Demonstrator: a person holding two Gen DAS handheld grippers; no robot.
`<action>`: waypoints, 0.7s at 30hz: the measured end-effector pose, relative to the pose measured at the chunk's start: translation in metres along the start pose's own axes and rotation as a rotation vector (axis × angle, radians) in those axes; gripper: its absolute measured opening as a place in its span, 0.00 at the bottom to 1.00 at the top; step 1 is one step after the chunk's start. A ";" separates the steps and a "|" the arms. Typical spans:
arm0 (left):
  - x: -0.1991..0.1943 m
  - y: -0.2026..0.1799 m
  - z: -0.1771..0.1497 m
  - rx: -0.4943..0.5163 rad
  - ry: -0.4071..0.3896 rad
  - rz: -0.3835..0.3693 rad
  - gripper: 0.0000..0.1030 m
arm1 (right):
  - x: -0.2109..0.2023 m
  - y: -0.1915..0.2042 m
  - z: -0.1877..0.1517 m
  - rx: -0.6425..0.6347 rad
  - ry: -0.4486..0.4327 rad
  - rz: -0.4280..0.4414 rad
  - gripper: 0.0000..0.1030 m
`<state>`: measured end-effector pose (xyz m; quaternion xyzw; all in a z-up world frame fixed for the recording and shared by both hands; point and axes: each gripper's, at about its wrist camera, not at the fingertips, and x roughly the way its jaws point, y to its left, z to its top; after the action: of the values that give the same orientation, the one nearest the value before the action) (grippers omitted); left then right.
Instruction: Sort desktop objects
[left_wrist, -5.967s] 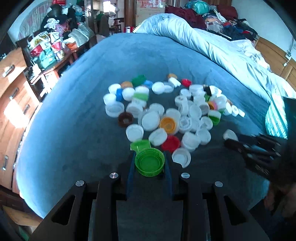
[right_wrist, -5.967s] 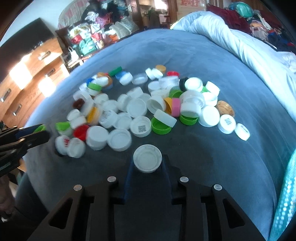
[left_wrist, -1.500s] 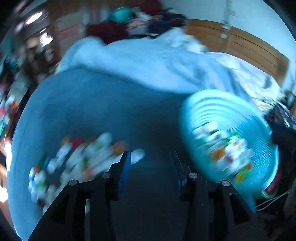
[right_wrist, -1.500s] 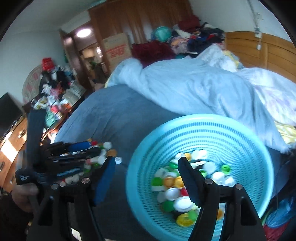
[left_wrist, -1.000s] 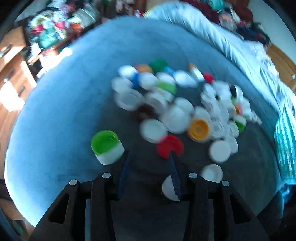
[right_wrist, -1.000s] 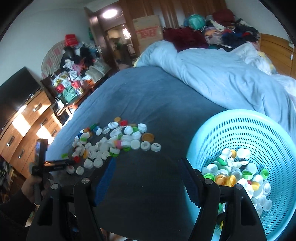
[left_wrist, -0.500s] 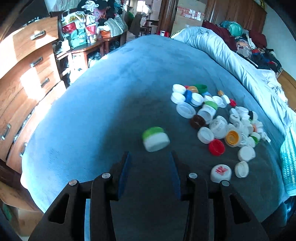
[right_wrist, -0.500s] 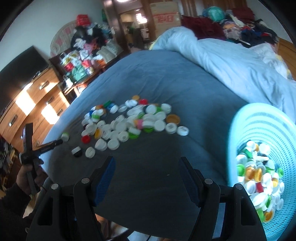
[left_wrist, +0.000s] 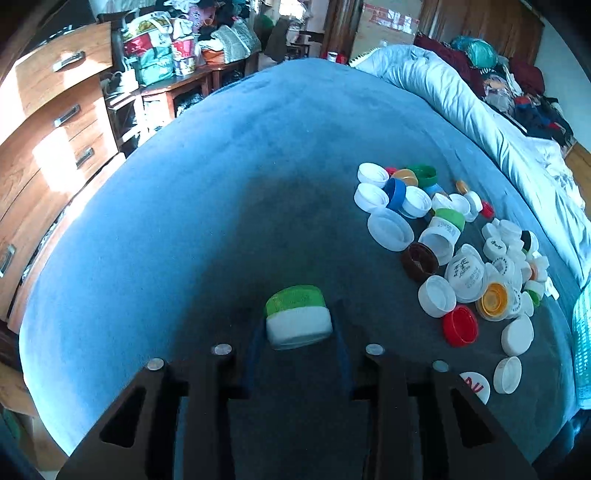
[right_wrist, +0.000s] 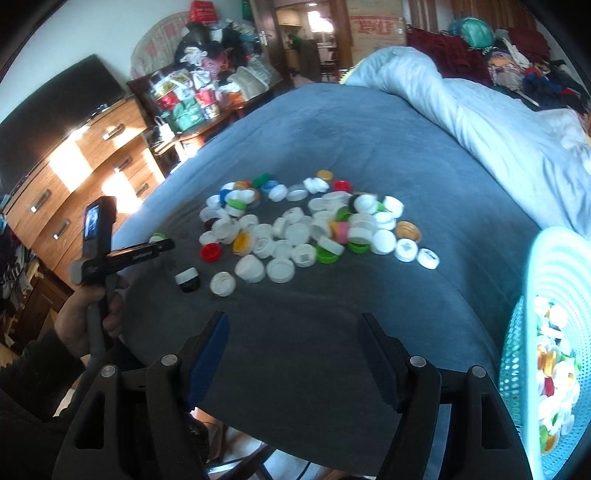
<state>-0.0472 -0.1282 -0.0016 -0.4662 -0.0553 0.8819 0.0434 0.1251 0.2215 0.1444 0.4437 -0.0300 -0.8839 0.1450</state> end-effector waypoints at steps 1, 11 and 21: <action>-0.003 0.000 0.000 0.012 0.001 -0.034 0.26 | 0.002 0.001 0.002 0.010 0.002 0.021 0.72; -0.031 -0.030 -0.014 0.391 0.009 -0.047 0.28 | 0.020 0.028 0.021 -0.030 0.001 0.068 0.72; -0.026 0.006 -0.020 0.185 0.023 -0.181 0.27 | 0.032 0.052 0.017 -0.095 0.040 0.085 0.72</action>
<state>-0.0162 -0.1361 0.0082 -0.4632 -0.0151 0.8704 0.1664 0.1055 0.1610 0.1391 0.4524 -0.0037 -0.8682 0.2038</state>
